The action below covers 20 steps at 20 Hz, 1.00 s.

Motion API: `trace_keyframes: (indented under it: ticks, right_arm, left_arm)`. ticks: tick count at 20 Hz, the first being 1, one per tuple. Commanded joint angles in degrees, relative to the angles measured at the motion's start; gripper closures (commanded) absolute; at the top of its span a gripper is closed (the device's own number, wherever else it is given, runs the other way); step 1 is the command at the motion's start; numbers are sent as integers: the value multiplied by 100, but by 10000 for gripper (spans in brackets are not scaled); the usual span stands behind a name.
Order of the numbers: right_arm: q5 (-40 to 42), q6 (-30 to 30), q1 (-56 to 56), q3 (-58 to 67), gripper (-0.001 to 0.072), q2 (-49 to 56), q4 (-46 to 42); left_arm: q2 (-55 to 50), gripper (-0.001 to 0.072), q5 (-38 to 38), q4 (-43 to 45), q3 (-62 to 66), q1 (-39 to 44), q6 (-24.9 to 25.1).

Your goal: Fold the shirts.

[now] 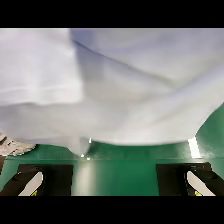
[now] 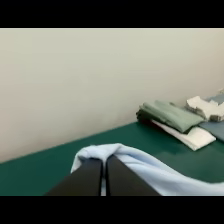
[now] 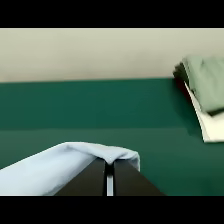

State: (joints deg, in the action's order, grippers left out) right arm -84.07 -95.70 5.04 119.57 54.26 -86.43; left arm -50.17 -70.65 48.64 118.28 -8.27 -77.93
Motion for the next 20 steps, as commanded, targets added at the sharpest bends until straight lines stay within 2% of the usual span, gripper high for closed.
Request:
trace_keyframes:
  ticks: [1,4,7,13,16,20]
  right_arm:
    - [-1241,-90,2,-286,700,758,-516]
    - [-1727,-70,0,-1023,699,1528,-511]
    - [-1646,-26,0,-1665,700,2256,-474]
    - [136,-22,-4,-2378,699,3254,-455]
    - [1027,-31,-7,-2505,699,3541,-452]
    - [1775,-127,-15,-2505,699,3713,-345]
  left_arm:
    - [-186,684,-387,160,-1408,-7,-33]
    - [-809,684,-776,186,-2483,-7,-26]
    - [-1499,684,-782,195,-3182,-4,17]
    - [-2837,684,140,195,-3501,-4,597]
    - [-3287,684,846,190,-3501,-4,643]
    - [-3637,683,1711,157,-3495,-4,640]
